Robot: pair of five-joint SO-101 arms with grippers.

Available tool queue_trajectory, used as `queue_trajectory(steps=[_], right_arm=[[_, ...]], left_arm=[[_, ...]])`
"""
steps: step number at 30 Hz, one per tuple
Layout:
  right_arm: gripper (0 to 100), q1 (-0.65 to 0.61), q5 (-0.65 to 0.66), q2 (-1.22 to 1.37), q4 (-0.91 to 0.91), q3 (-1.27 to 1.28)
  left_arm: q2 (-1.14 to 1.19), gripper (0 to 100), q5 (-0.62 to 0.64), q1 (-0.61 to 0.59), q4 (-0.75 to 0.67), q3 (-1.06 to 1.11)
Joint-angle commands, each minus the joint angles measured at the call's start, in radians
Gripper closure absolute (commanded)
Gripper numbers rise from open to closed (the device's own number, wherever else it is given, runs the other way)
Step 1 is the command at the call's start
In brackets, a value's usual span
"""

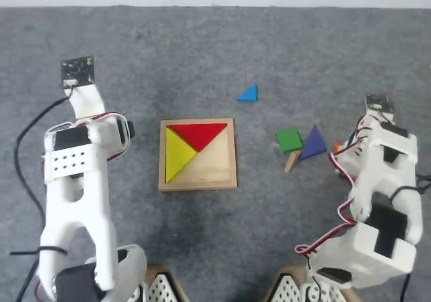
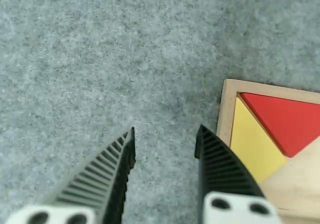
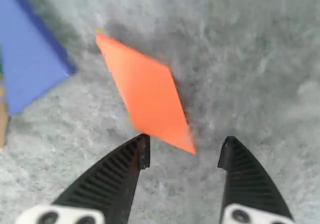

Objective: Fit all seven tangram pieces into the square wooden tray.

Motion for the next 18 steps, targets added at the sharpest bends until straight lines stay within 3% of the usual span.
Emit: queue_trajectory(steps=[1,11,18], right_arm=[[74.7,-0.03,0.066,-0.004,0.005,-0.075],[74.2,-0.119,0.071,-0.002,-0.005,-0.087],[64.4,-0.136,0.031,0.053,-0.059,-0.098]], left_arm=[[-0.017,80,0.006,0.002,-0.017,-0.007],[-0.017,80,0.008,0.003,-0.015,-0.007],[-0.017,80,0.008,0.003,-0.014,-0.007]])
